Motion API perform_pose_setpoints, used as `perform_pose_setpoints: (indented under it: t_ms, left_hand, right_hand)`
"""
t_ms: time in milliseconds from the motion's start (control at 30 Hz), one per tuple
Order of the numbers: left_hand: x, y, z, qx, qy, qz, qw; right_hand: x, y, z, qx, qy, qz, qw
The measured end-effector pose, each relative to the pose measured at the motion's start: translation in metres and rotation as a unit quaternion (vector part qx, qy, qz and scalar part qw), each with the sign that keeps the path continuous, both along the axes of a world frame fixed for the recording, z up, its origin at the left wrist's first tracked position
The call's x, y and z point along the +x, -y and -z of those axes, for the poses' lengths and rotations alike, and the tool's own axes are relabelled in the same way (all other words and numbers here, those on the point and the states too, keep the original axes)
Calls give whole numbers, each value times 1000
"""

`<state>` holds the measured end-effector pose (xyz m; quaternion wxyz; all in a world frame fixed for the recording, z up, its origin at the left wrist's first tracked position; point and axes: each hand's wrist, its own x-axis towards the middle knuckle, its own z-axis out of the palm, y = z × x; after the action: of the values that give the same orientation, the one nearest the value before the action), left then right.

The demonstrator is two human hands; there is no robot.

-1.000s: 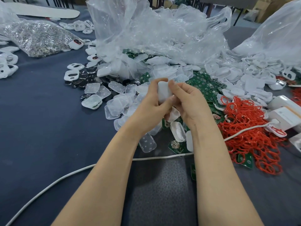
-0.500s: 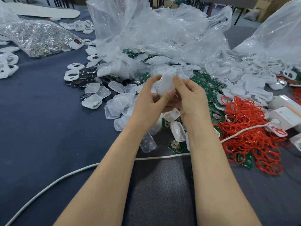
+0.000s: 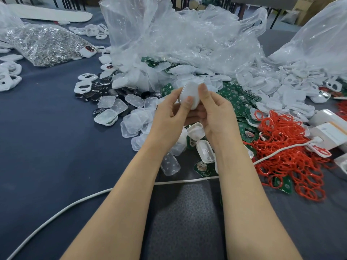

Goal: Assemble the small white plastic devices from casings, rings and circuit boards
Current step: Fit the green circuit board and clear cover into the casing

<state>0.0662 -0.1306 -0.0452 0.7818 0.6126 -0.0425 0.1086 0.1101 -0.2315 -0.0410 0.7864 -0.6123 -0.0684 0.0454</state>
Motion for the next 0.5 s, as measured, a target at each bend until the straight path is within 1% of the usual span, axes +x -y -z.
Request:
perform_pose_setpoints:
  t_ms: [167, 233, 367, 500]
  left_hand:
    - [1, 1, 2, 55, 9, -38, 998]
    - [2, 0, 3, 61, 8, -49, 997]
    - [3, -1, 5, 59, 2, -42, 997]
    - [4, -2, 6, 58, 1, -34, 998]
  right_hand:
    - [-1, -3, 0, -16, -11, 0, 1000]
    - [1, -3, 1, -20, -19, -5, 1000]
    - [4, 1, 4, -44, -22, -4, 999]
    - [4, -1, 7, -55, -34, 18, 998]
